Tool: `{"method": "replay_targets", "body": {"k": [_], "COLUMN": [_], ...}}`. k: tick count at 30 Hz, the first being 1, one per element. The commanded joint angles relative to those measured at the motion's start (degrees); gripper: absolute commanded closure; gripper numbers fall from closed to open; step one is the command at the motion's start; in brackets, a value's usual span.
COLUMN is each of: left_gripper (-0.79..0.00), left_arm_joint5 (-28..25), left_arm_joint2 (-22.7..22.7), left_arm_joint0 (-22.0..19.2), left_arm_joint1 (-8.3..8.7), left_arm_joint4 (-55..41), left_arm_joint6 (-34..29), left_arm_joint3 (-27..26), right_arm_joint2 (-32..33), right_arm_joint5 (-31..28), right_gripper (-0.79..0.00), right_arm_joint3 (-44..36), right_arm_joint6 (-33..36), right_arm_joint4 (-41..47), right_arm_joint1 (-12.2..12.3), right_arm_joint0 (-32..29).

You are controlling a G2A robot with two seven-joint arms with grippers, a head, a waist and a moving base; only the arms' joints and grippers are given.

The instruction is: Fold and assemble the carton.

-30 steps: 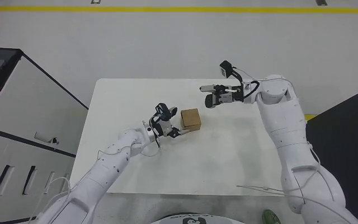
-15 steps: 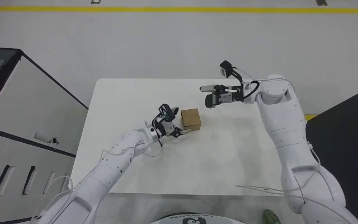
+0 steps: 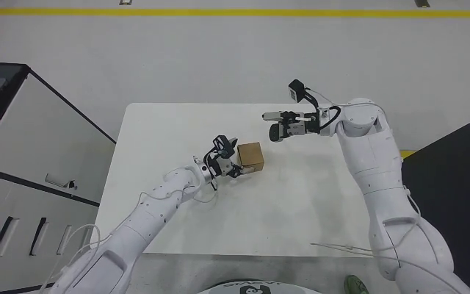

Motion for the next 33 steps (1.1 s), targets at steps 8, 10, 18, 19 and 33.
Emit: {"method": "replay_targets", "body": {"k": [8,10,18,19,33], "left_gripper": [-0.785,-0.785,-0.785,-0.785,-0.785], "left_arm_joint5": [-2.5,-3.1,-6.5,-7.0,-7.2], "left_arm_joint2": [1.3,1.1,0.5,0.4,-0.3], "left_arm_joint0": [-1.4,-1.4,-0.5,-0.4,0.4], "left_arm_joint1": [-0.78,-0.78,-0.17,-0.06,0.28], "left_arm_joint4": [0.8,0.5,1.9,2.1,3.2], "left_arm_joint6": [0.9,1.1,1.1,1.2,2.6], "left_arm_joint3": [3.4,3.8,3.6,3.4,1.9], "right_arm_joint2": [0.0,0.0,0.0,0.0,0.0], "right_arm_joint5": [0.0,0.0,0.0,0.0,0.0], "right_gripper": [-0.785,-0.785,-0.785,-0.785,-0.785], "right_arm_joint3": [0.0,0.0,0.0,0.0,0.0], "right_arm_joint6": [0.0,0.0,0.0,0.0,0.0], "right_arm_joint4": [0.0,0.0,0.0,0.0,0.0], "right_arm_joint1": [0.0,0.0,0.0,0.0,0.0], "right_arm_joint0": [0.0,0.0,0.0,0.0,0.0]}}
